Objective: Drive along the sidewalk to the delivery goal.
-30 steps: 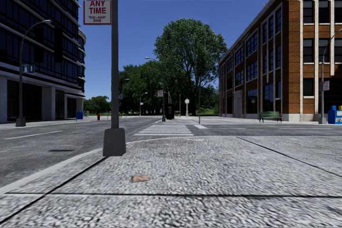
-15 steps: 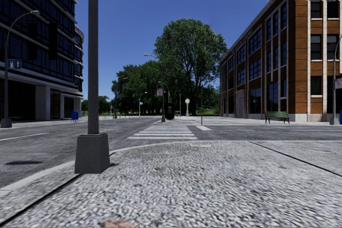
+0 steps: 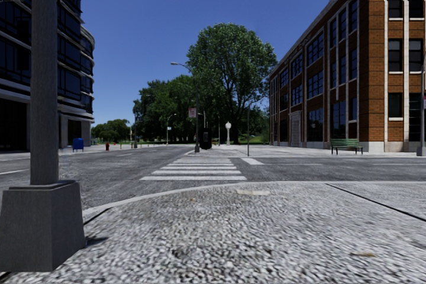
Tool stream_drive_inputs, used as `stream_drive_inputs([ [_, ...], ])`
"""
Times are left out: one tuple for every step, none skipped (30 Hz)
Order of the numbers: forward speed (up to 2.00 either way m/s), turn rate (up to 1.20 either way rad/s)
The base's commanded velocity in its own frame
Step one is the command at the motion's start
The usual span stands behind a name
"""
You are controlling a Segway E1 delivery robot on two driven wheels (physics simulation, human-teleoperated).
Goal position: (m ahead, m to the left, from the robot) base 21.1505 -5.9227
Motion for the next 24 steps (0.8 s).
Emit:
stream_drive_inputs([
  [2.00,0.00],
  [2.00,0.00],
  [2.00,0.00],
  [2.00,0.00],
  [2.00,0.00],
  [2.00,0.00],
  [2.00,0.00],
  [2.00,0.00],
  [2.00,0.00],
  [2.00,0.00],
  [2.00,0.00],
  [2.00,0.00],
  [2.00,0.00],
  [2.00,0.00],
  [2.00,0.00],
  [2.00,0.00],
  [2.00,0.00],
  [2.00,0.00],
  [2.00,0.00],
  [2.00,0.00],
  [2.00,0.00],
  [2.00,0.00],
  [2.00,0.00],
  [2.00,0.00],
])
